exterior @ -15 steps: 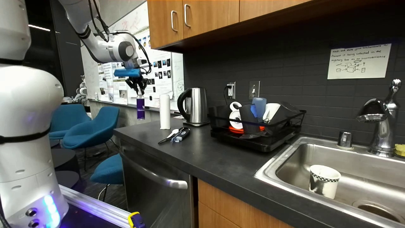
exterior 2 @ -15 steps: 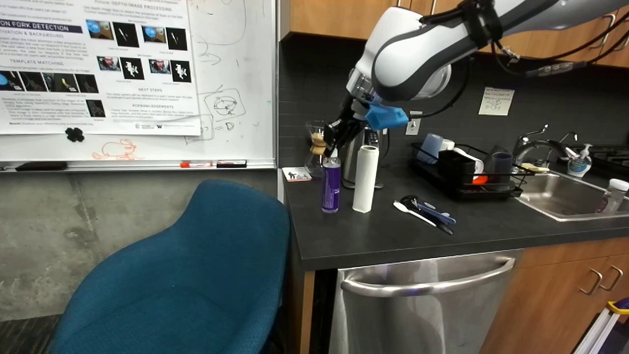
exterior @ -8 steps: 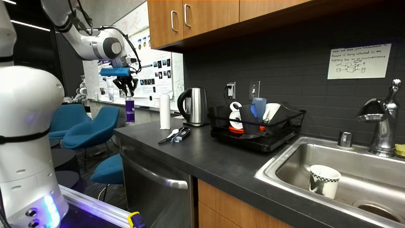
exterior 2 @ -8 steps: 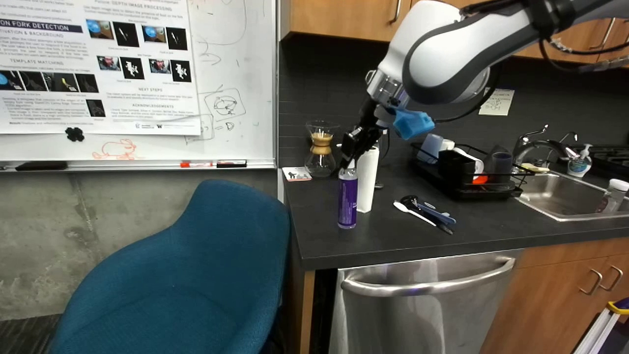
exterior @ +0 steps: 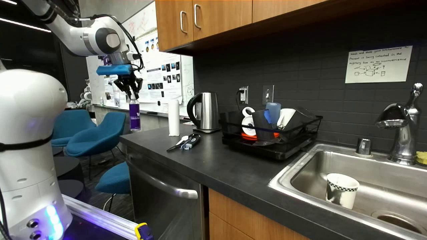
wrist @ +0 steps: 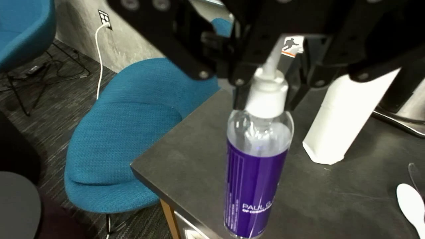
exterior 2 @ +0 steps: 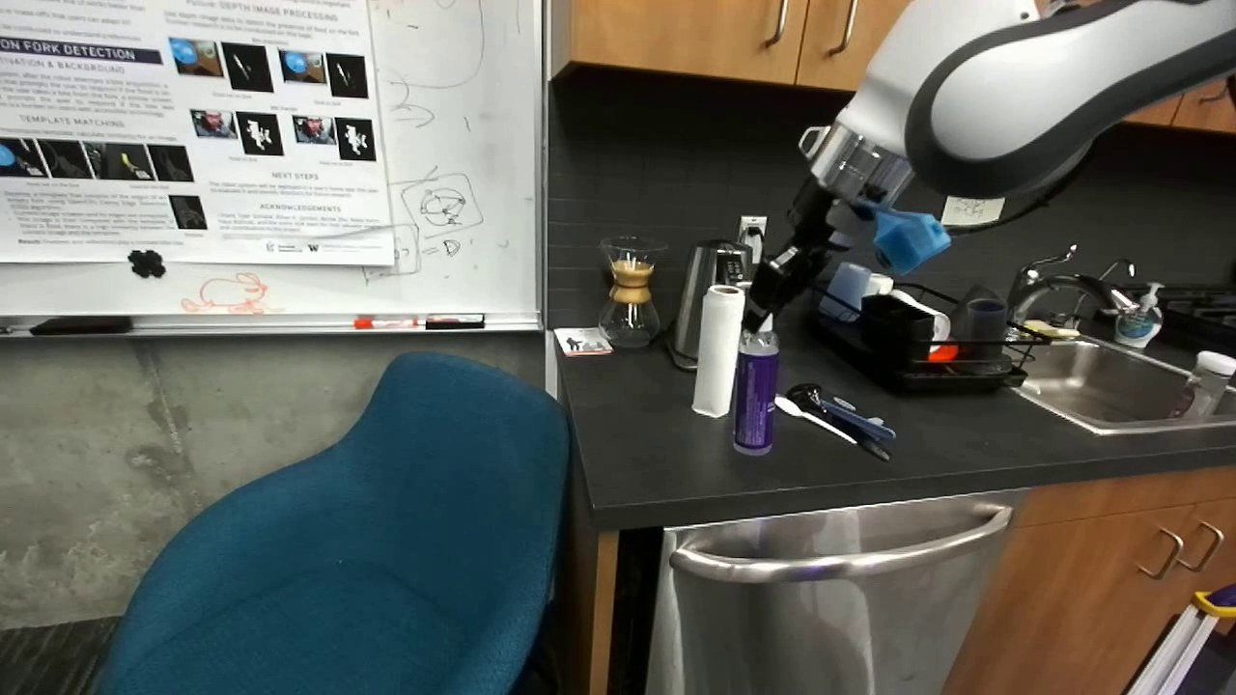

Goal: Move the bottle to the right in front of the dish rack

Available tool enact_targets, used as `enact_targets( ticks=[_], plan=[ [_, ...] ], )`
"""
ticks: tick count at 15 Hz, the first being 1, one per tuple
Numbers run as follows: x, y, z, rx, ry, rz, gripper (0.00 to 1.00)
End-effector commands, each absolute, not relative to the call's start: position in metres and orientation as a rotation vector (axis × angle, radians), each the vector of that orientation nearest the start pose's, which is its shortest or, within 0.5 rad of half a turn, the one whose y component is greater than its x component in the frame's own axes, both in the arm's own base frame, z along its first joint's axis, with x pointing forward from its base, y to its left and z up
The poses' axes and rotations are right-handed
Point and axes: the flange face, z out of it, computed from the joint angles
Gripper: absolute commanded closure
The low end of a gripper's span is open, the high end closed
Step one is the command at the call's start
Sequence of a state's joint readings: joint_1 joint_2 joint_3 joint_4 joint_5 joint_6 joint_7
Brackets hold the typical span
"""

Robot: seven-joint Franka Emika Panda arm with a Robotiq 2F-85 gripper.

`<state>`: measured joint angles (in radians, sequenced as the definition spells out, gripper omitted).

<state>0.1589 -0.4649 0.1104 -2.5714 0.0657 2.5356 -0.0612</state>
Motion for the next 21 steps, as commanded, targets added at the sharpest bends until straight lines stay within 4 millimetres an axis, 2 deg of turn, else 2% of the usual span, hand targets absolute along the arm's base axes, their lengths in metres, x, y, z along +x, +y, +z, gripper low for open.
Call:
enact_targets(
  ticks=[1, 5, 11, 17, 21],
  plan=[
    [0.381, 0.081, 0.482, -3.007, -0.398, -0.678, 0.92],
    [0.359, 0.029, 0.491, -3.018, -0.321, -0.656, 0.92],
    [0.340, -0.052, 0.502, -3.077, -0.171, -0.689, 0.92],
    [0.326, -0.102, 0.508, -3.101, -0.028, -0.705, 0.92],
    [0.309, -0.126, 0.501, -3.093, 0.071, -0.674, 0.92]
  ],
)
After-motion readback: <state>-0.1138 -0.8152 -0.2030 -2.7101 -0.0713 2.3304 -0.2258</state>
